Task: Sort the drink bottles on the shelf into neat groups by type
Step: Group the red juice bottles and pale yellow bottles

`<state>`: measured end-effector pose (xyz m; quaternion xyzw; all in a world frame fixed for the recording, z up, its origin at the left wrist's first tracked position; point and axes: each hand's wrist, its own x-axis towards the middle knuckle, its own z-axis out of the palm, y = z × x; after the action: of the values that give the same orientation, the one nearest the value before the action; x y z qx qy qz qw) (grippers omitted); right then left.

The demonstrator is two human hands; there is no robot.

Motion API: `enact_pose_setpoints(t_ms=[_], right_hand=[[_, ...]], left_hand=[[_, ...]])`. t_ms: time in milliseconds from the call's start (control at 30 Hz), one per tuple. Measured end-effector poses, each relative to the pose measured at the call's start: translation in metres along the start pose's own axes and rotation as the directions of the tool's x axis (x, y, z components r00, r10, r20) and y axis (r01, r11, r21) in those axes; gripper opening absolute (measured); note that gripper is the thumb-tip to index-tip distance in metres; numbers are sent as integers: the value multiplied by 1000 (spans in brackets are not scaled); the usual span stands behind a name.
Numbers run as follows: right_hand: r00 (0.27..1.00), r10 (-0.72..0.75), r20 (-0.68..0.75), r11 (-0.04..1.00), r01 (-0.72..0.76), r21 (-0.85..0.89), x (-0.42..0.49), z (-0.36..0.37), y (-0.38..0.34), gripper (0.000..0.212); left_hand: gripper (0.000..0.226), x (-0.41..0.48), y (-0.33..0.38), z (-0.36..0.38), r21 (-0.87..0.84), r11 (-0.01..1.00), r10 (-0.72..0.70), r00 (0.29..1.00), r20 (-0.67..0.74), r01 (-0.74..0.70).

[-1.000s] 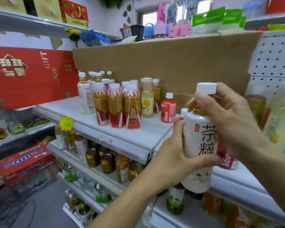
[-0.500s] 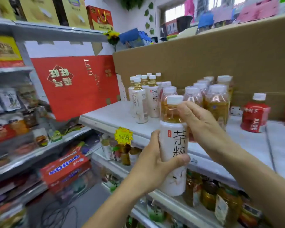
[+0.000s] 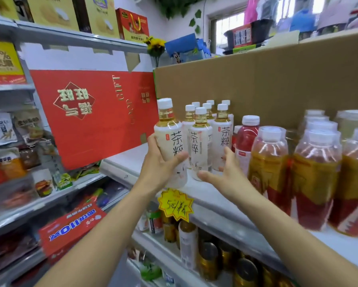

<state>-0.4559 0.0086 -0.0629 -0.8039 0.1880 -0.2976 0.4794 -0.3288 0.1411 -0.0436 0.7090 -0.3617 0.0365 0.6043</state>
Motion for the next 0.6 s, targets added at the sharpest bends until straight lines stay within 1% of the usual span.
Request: enact_pose_setpoints(t_ms=[67, 100, 200, 300, 367, 467, 600], right_hand=[[999, 29, -43, 999, -31, -44, 22, 12, 9, 116], [997, 36, -63, 998, -39, -53, 32, 18, 14, 121], [992, 35, -119, 995, -46, -87, 55, 32, 29, 128], [983, 125, -132, 988, -136, -77, 75, 38, 40, 132], [973, 178, -148, 980, -188, -58, 86, 40, 44, 141], [955, 225, -193, 968, -242, -64, 99, 43, 43, 153], [947, 227, -227, 961, -256, -108, 110, 43, 45, 159]], left_hand=[[66, 28, -19, 7, 14, 1000, -6, 1000, 7, 6], [66, 41, -29, 11, 26, 1000, -13, 1000, 16, 12], [67, 68, -57, 22, -2, 999, -40, 997, 62, 40], [65, 90, -77, 29, -77, 994, -69, 994, 89, 76], [65, 101, -83, 30, -125, 988, -75, 989, 128, 91], [71, 121, -94, 26, -168, 979, -84, 979, 184, 116], [80, 150, -110, 19, -180, 974, -84, 959, 272, 136]])
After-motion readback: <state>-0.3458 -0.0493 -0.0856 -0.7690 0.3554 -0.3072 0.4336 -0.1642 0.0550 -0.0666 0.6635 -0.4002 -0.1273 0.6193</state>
